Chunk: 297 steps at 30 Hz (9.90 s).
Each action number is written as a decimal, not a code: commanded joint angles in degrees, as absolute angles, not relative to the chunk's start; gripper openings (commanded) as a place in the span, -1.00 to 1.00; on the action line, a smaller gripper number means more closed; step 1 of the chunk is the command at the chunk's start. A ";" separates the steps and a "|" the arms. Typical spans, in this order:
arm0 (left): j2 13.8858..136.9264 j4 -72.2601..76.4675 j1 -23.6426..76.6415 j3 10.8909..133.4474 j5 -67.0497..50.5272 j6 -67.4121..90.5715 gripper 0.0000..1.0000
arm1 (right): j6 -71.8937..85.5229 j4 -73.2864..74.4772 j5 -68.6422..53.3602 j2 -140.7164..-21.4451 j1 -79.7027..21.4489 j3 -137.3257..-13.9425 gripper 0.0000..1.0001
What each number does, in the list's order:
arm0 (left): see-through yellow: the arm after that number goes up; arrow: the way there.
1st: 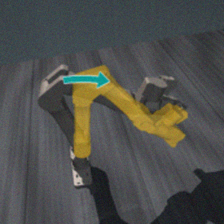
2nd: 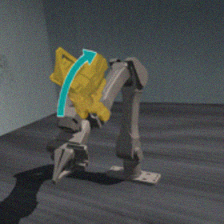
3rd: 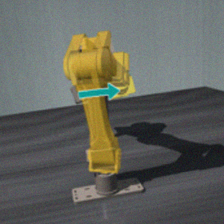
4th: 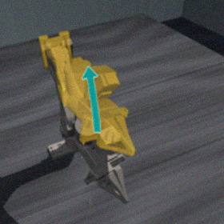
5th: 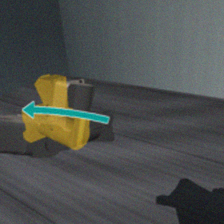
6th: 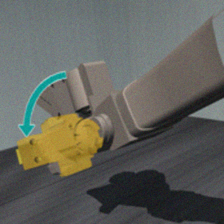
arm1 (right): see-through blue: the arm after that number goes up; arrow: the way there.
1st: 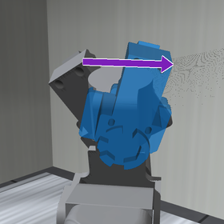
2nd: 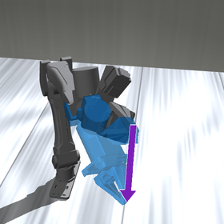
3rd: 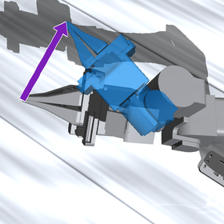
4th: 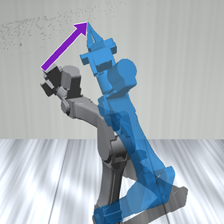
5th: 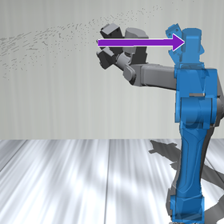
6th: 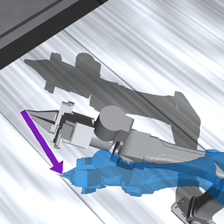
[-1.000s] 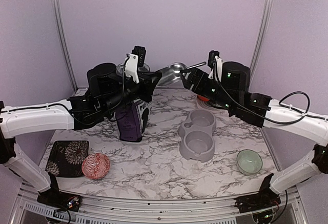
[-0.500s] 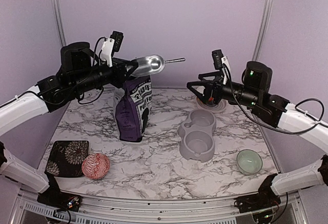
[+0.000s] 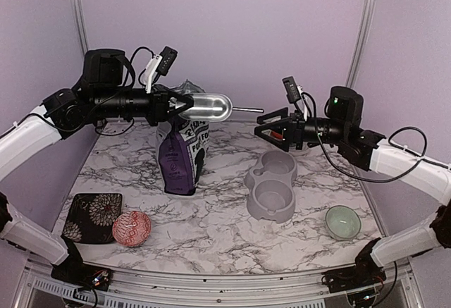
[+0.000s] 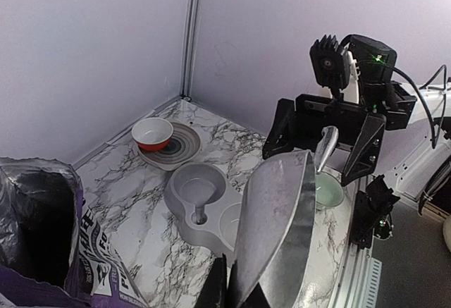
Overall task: Serve the pet food
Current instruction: Pass from the left arm to the right, then adjust the pet food bag at the center of the board.
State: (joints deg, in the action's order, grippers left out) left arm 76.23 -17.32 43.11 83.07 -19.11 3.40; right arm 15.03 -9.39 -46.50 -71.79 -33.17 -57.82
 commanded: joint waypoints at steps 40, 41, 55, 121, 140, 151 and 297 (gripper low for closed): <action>74.51 -12.10 42.98 79.32 -20.59 10.31 -1.00 | 23.78 -15.74 -56.55 -83.16 -37.88 -71.13 -0.17; 74.39 -11.93 42.98 79.16 -20.57 10.36 -1.00 | 23.66 -15.60 -56.45 -83.08 -37.86 -71.14 -0.19; 74.53 -11.54 42.98 78.60 -20.50 10.37 -1.00 | 23.40 -15.31 -55.12 -82.35 -38.15 -71.35 -0.37; 73.22 -8.13 42.98 74.24 -17.83 10.81 -1.00 | 22.98 -13.53 -54.09 -83.75 -38.59 -74.02 -0.63; 74.18 -10.47 42.98 77.23 -15.04 9.05 -0.43 | 15.90 -6.79 -49.14 -82.53 -38.57 -74.30 -1.00; 77.09 -24.31 42.52 89.98 1.81 2.13 0.26 | 15.03 -4.49 -41.97 -78.38 -34.17 -71.61 -1.00; 120.84 -36.12 57.80 112.82 31.07 13.67 -1.00 | 15.18 23.90 -30.50 -55.46 -29.01 -56.26 -1.00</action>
